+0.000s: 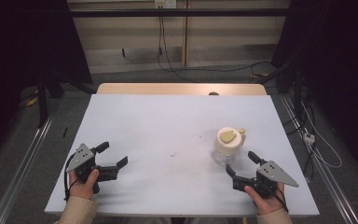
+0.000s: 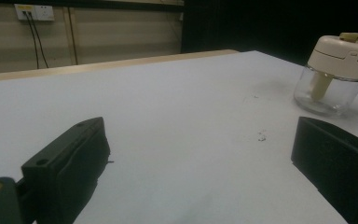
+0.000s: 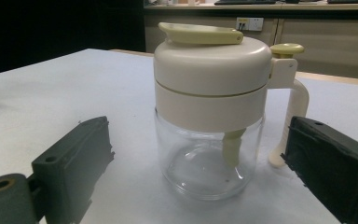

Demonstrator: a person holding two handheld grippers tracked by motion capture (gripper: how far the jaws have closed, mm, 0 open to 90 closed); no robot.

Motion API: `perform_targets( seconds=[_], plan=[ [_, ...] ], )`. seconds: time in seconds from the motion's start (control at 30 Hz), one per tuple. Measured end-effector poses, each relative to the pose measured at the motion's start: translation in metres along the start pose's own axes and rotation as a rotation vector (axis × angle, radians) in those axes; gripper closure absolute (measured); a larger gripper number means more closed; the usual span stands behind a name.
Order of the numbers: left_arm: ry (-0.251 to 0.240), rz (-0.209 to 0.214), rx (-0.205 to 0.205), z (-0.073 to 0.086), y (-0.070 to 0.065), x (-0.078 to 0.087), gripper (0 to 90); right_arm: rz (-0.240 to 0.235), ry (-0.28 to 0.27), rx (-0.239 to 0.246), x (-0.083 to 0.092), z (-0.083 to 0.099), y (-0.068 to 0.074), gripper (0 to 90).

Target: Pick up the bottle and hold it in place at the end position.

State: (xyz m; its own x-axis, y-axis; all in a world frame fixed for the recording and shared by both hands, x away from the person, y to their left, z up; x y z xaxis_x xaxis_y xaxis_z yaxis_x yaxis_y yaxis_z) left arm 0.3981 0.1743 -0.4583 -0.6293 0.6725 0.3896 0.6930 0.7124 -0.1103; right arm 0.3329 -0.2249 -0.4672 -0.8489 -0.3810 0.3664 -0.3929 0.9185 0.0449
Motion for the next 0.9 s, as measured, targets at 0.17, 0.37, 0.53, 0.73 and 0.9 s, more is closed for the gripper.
perform_targets(
  seconds=[0.17, 0.37, 0.53, 0.73, 0.9],
  plan=[
    [-0.011, -0.003, 0.007, -0.001, 0.001, 0.001, 3.3, 0.005, 0.002, 0.003, -0.002, -0.001, 0.000, 6.9],
    [-0.012, -0.005, 0.001, -0.002, 0.001, 0.002, 3.3, 0.011, 0.002, 0.004, -0.003, -0.001, -0.002, 6.9],
    [-0.015, -0.001, -0.005, -0.003, 0.001, 0.003, 3.3, 0.022, 0.002, -0.005, -0.007, -0.002, -0.005, 6.5],
    [-0.025, 0.003, -0.006, -0.004, 0.000, 0.003, 3.3, 0.027, 0.003, -0.022, -0.013, -0.005, -0.009, 5.9],
    [-0.033, 0.006, -0.003, -0.005, 0.000, 0.004, 3.3, 0.020, 0.023, -0.008, -0.018, -0.003, -0.008, 5.8]
  ],
)
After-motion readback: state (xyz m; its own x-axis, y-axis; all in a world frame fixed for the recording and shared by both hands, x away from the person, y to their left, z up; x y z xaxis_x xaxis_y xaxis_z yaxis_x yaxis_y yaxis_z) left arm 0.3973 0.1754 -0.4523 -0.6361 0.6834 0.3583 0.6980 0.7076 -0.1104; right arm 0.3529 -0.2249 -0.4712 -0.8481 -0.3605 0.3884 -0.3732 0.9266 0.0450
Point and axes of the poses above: each handheld gripper's, and its own axes: x roughly backward along the jaws, z roughly out of its underside, y roughly to its left, the point moved 9 cm from there along -x, roughly forward along the jaws, and after that the axes turned 9 degrees about y, right-handed, at the moved point
